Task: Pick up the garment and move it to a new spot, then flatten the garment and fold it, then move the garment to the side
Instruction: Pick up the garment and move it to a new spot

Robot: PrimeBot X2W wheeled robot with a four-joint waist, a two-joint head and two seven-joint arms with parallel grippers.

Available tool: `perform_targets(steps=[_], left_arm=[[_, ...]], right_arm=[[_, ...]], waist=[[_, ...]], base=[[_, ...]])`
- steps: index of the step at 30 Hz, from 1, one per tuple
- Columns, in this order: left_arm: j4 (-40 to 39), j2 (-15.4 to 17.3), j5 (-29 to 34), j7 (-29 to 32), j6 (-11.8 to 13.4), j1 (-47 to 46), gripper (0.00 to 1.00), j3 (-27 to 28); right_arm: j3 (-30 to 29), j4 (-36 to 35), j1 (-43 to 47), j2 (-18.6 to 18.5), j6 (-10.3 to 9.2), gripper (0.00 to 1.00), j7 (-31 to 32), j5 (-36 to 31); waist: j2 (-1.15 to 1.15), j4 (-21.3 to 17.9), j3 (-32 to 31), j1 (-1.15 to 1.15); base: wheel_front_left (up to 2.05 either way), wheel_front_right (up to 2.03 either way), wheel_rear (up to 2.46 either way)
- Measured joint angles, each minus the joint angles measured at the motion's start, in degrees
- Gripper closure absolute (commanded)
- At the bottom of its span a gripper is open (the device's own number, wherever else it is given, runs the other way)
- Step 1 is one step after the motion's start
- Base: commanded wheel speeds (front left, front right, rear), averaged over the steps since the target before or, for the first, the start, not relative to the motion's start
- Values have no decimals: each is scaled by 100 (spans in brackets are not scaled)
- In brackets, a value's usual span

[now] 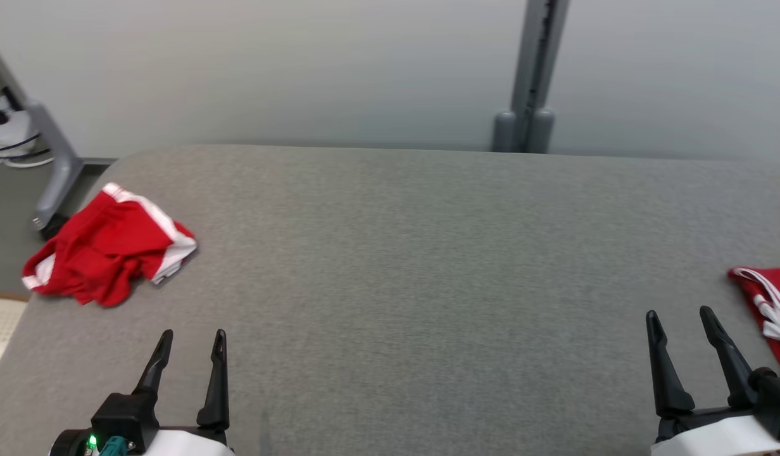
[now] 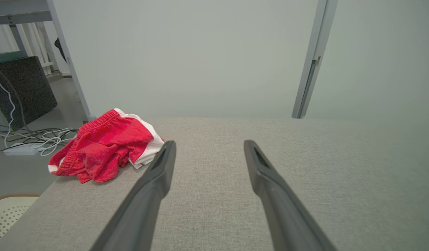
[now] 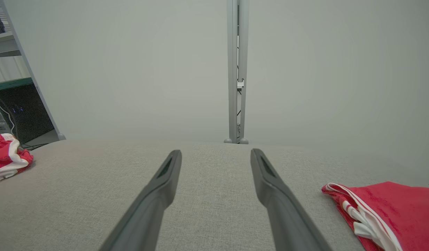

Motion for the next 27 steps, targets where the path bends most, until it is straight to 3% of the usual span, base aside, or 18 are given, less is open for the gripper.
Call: perform_targets(steps=[16,27], left_arm=[[23,101,-97,-98,89,-20,0,186],[-19,149,-114,-99,124,-14,0,178]], right_arm=[[355,-250,19,2,0,0,122,38],[368,-261,20,2,0,0,140,35]], waist=[[0,1458,-114,0],[0,1798,-159,0]], base=[[0,0,0],[0,0,0]])
